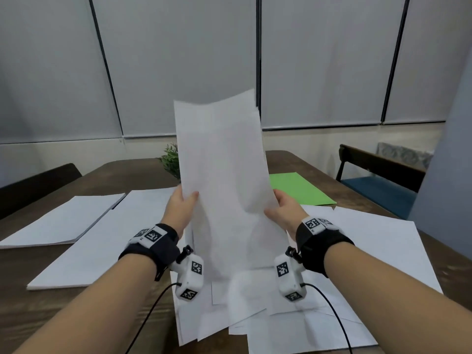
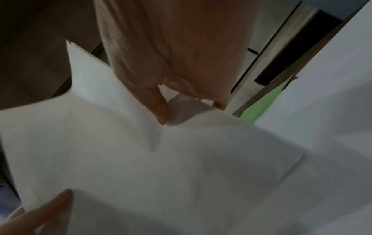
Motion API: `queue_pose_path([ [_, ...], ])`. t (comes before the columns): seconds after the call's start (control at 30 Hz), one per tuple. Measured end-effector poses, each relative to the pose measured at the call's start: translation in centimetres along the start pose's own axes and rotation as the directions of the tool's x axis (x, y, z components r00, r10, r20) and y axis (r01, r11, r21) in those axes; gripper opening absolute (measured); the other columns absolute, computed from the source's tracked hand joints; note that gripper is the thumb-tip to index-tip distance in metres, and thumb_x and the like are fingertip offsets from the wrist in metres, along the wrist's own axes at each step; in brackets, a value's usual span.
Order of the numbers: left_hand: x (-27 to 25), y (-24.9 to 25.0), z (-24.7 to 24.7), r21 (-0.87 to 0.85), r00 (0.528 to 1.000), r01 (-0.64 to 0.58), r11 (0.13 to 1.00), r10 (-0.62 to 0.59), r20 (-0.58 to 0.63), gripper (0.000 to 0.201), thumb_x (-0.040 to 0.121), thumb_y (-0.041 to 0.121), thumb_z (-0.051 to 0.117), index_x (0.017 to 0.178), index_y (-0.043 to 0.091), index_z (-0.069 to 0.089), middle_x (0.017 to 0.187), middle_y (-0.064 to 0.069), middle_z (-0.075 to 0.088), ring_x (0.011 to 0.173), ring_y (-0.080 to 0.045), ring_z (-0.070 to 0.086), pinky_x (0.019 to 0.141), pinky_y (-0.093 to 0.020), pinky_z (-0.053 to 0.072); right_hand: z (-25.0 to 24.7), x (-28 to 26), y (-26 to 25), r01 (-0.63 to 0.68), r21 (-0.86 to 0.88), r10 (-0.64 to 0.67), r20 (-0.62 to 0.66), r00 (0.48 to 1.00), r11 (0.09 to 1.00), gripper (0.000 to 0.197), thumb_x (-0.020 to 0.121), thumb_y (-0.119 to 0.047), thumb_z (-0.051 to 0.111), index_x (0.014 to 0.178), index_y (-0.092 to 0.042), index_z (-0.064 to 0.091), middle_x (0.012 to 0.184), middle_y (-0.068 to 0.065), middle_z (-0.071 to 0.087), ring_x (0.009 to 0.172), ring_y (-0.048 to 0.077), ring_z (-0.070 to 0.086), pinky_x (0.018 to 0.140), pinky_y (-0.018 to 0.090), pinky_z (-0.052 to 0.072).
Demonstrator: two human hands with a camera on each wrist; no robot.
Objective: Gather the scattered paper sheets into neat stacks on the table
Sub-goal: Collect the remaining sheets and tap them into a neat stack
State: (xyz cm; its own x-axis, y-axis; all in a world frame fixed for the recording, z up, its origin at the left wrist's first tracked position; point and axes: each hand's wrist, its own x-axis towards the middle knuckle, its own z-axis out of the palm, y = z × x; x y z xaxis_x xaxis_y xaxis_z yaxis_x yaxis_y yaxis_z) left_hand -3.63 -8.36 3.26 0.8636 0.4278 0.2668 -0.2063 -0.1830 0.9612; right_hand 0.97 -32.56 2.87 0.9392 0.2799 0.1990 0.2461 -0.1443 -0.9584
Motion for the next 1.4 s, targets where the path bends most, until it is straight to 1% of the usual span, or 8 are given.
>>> queue_pose_path([
  [0.13, -0.1, 3.1, 0.5, -0.107, 0.974, -0.223, 0.969, 0.218, -0.053, 0.023, 0.096, 0.019, 0.054, 0.116, 0.029, 0.049, 0.116, 0.004, 0.063, 0.107, -0.014, 0.062, 0.09, -0.033, 0.05, 1.8, 0.9, -3.2, 0.098, 0.122, -0.088, -0.088, 0.992, 0.988, 0.04, 0.076, 0.008, 0.065, 0.107, -0.016, 0.055, 0.105, 0.009, 0.068, 0.094, 0.024, 0.065, 0.086, 0.038, 0.052],
  [0.27, -0.3, 3.8, 0.2, -0.067, 0.938, -0.32, 0.945, 0.306, -0.161, 0.039, 0.09, 0.027, 0.064, 0.121, 0.027, 0.04, 0.108, 0.009, 0.059, 0.096, 0.001, 0.061, 0.077, -0.013, 0.048, 2.6, 1.4, -4.5, 0.146, 0.223, -0.105, -0.186, 0.977, 0.964, 0.052, 0.076, 0.0, 0.076, 0.116, -0.015, 0.046, 0.102, -0.001, 0.065, 0.089, 0.012, 0.064, 0.081, 0.024, 0.052],
  [0.53, -1.3, 0.0, -1.0, 0.012, 0.988, -0.148, 0.989, 0.148, -0.049, 0.037, 0.093, 0.03, 0.059, 0.123, 0.026, 0.038, 0.118, 0.007, 0.059, 0.109, -0.01, 0.059, 0.099, -0.039, 0.047, 4.5, 1.7, -1.7, 0.05, 0.125, -0.029, -0.167, 0.986, 0.991, 0.047, 0.079, -0.009, 0.075, 0.118, -0.014, 0.049, 0.115, 0.007, 0.065, 0.104, 0.023, 0.064, 0.1, 0.042, 0.048],
  [0.73, -1.4, 0.7, -0.8, -0.019, 0.956, -0.247, 0.969, 0.241, -0.167, 0.016, 0.092, 0.028, 0.06, 0.104, 0.027, 0.05, 0.11, 0.005, 0.063, 0.1, -0.006, 0.062, 0.087, -0.027, 0.049, 4.7, 2.4, -2.1, 0.132, 0.137, -0.101, -0.213, 0.972, 0.982, 0.039, 0.069, -0.013, 0.073, 0.1, -0.029, 0.056, 0.105, 0.001, 0.07, 0.099, 0.022, 0.067, 0.092, 0.042, 0.052],
  [0.9, -1.9, -2.3, -1.4, -0.039, 0.993, 0.045, 0.998, -0.048, -0.106, 0.032, 0.086, 0.047, 0.063, 0.105, 0.025, 0.049, 0.108, 0.006, 0.063, 0.102, -0.015, 0.062, 0.091, -0.04, 0.05, 5.2, 1.5, -0.2, -0.02, 0.137, 0.026, -0.044, 0.999, 0.99, 0.042, 0.084, -0.008, 0.07, 0.117, -0.021, 0.049, 0.111, 0.009, 0.069, 0.096, 0.025, 0.068, 0.089, 0.042, 0.054],
  [1.13, -2.2, -1.5, -0.4, 0.02, 0.998, 0.04, 0.999, -0.039, -0.041, 0.036, 0.094, 0.016, 0.057, 0.128, 0.016, 0.048, 0.116, 0.002, 0.063, 0.105, -0.017, 0.061, 0.094, -0.037, 0.048, 5.4, 1.9, -0.2, 0.018, 0.127, 0.014, -0.246, 0.969, 0.992, 0.027, 0.08, -0.004, 0.066, 0.099, -0.018, 0.053, 0.096, 0.006, 0.068, 0.09, 0.028, 0.067, 0.088, 0.041, 0.054],
  [1.23, -1.9, -1.8, -0.1, 0.058, 0.988, 0.142, 0.988, -0.145, 0.051, 0.032, 0.092, 0.013, 0.058, 0.124, 0.011, 0.055, 0.115, -0.005, 0.066, 0.104, -0.025, 0.063, 0.093, -0.041, 0.05, 3.8, 1.8, 0.4, -0.094, 0.091, 0.115, -0.258, 0.959, 0.991, 0.042, 0.074, -0.017, 0.077, 0.109, -0.012, 0.055, 0.099, 0.012, 0.07, 0.089, 0.029, 0.069, 0.086, 0.046, 0.056],
  [1.4, -2.5, -5.2, 0.4, 0.351, 0.906, 0.347, 0.87, -0.407, 0.113, 0.022, 0.091, 0.006, 0.058, 0.112, 0.001, 0.061, 0.11, -0.017, 0.065, 0.084, -0.024, 0.063, 0.077, -0.03, 0.05, -1.6, -0.5, 3.8, -0.351, -0.294, 0.304, -0.195, 0.932, 0.889, 0.063, 0.074, -0.044, 0.079, 0.123, -0.015, 0.052, 0.118, 0.003, 0.056, 0.113, 0.023, 0.055, 0.089, 0.029, 0.042],
])
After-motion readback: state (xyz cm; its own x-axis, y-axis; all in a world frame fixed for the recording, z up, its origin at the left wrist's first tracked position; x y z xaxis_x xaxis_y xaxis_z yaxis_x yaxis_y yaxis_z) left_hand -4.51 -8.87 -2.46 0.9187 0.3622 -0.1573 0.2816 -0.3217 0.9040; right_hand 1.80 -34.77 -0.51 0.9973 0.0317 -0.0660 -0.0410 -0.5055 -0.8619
